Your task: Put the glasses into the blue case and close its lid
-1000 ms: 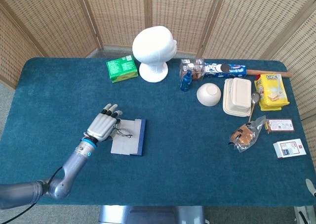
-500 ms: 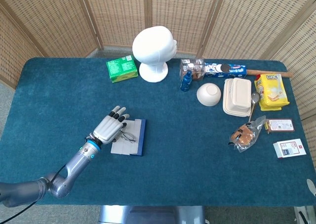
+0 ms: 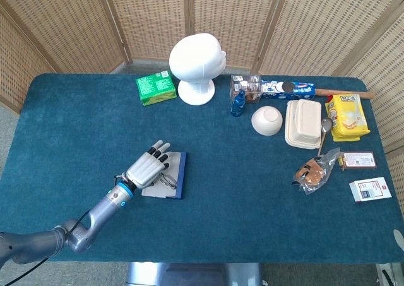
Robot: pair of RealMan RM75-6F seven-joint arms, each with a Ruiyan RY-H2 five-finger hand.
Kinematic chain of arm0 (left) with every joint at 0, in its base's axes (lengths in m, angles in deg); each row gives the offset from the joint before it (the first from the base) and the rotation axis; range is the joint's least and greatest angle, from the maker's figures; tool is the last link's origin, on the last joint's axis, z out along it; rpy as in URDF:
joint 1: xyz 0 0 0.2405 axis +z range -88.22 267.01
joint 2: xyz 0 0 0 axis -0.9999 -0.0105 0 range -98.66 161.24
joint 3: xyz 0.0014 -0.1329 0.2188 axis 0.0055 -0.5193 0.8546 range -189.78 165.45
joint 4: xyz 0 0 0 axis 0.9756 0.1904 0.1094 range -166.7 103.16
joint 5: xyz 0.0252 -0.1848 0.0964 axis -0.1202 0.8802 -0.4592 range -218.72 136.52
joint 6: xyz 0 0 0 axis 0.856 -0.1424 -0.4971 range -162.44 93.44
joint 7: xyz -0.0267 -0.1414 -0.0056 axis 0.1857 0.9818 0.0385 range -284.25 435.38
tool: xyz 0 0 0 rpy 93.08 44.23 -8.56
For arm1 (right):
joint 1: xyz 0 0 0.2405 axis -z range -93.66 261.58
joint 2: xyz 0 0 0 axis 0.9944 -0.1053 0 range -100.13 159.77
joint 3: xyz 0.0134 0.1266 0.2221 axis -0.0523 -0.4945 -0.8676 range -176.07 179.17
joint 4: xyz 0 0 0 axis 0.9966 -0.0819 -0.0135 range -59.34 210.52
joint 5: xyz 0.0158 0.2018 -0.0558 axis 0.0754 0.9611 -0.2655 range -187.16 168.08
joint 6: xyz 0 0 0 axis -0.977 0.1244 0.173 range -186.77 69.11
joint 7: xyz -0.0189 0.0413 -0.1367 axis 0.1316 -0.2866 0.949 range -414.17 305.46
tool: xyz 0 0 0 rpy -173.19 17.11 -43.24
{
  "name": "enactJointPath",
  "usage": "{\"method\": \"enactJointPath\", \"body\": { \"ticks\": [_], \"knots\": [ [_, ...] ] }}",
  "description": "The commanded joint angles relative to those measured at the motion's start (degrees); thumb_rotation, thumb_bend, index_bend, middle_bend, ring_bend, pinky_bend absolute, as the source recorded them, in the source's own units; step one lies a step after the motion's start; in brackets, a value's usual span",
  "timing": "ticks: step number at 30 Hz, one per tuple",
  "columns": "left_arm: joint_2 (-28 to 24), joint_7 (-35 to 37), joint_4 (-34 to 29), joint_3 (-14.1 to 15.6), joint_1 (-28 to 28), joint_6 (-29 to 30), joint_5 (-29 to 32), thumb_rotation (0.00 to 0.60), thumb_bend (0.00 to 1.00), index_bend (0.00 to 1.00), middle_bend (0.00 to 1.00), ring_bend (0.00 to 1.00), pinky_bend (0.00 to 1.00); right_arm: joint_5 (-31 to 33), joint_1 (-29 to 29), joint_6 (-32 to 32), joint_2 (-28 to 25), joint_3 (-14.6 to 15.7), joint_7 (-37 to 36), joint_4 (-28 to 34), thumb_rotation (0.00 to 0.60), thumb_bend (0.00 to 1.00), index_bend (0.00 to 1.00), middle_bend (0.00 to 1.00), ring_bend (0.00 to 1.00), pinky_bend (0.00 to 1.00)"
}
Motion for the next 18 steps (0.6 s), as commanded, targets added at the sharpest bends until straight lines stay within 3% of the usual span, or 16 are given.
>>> {"method": "enactJointPath", "body": {
  "ticks": [1, 14, 18],
  "knots": [
    [0.5, -0.5, 0.9, 0.1, -0.2, 0.0, -1.0, 0.600, 0.46, 0.62, 0.18, 0.00, 0.00, 0.0, 0.0, 0.0, 0.0, 0.0, 0.0, 0.0, 0.526, 0.22, 0.00, 0.13, 0.00, 0.15],
    [2.4, -1.1, 3.0, -0.2, -0.5, -0.5, -2.4, 0.600, 0.46, 0.59, 0.16, 0.00, 0.00, 0.2, 0.3, 0.1, -0.2, -0.1, -0.3, 0.0, 0.528, 0.22, 0.00, 0.13, 0.00, 0.15],
    [2.5, 0.0, 2.7, -0.3, -0.3, -0.2, -3.0, 0.600, 0.45, 0.54, 0.14, 0.00, 0.00, 0.2, 0.2, 0.0, -0.2, -0.1, -0.2, 0.0, 0.526, 0.22, 0.00, 0.13, 0.00, 0.15]
  ]
}}
